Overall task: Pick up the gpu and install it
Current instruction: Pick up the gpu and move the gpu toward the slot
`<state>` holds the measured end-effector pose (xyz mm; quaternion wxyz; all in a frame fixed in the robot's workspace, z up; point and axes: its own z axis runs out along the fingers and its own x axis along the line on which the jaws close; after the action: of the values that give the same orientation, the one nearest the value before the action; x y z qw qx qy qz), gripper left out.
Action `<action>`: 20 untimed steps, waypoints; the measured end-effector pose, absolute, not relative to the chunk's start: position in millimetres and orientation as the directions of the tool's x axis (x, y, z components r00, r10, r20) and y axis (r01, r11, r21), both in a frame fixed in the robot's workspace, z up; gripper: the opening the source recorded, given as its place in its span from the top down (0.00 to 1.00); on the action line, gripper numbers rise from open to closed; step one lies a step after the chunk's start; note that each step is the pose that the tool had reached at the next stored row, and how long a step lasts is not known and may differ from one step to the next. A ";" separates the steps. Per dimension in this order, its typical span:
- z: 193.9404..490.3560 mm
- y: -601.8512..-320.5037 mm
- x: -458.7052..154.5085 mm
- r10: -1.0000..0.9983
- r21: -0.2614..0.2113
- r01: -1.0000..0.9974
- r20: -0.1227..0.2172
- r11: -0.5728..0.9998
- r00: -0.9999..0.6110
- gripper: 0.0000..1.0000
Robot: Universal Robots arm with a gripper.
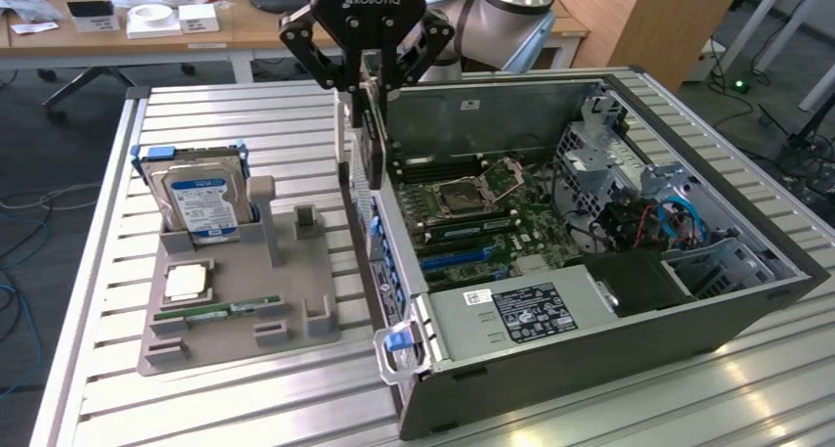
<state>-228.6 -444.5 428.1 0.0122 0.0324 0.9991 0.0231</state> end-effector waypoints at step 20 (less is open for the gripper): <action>428.1 -444.3 -172.1 0.065 0.047 0.064 -0.023 0.997 -0.998 0.73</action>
<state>-172.1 -444.3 428.1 0.0122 0.0324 0.9991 0.0231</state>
